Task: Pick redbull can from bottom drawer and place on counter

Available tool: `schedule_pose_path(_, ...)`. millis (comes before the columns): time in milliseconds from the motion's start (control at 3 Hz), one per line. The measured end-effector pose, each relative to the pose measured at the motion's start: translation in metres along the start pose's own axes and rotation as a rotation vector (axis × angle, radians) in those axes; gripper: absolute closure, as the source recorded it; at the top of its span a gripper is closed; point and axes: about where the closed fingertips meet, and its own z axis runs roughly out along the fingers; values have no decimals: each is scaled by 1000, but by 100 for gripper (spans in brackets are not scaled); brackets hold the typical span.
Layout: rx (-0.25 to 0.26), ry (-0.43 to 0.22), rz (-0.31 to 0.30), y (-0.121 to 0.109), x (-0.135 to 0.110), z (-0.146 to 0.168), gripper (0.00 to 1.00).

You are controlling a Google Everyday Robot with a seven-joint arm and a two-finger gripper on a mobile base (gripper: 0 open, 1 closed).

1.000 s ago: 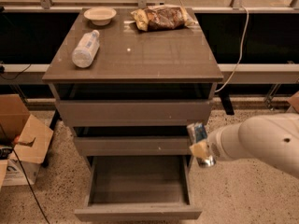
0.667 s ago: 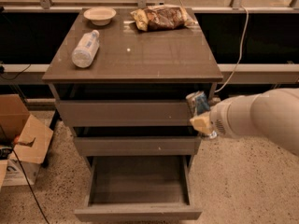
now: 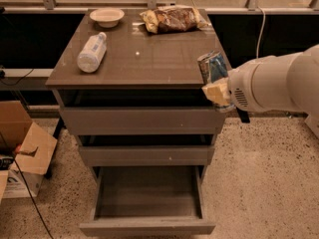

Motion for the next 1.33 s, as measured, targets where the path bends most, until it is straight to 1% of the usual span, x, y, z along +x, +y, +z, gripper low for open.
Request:
schedule_pose_path(333,-2,-5,7,0,-1,2,100)
schedule_pose_path(667,-24,-71,107,-2,-18,24,100)
schedule_pose_path(1000,-62,-158,210,-7,-44,59,100)
schedule_pose_path(1333,-80,-246,278,-16,-66,90,100)
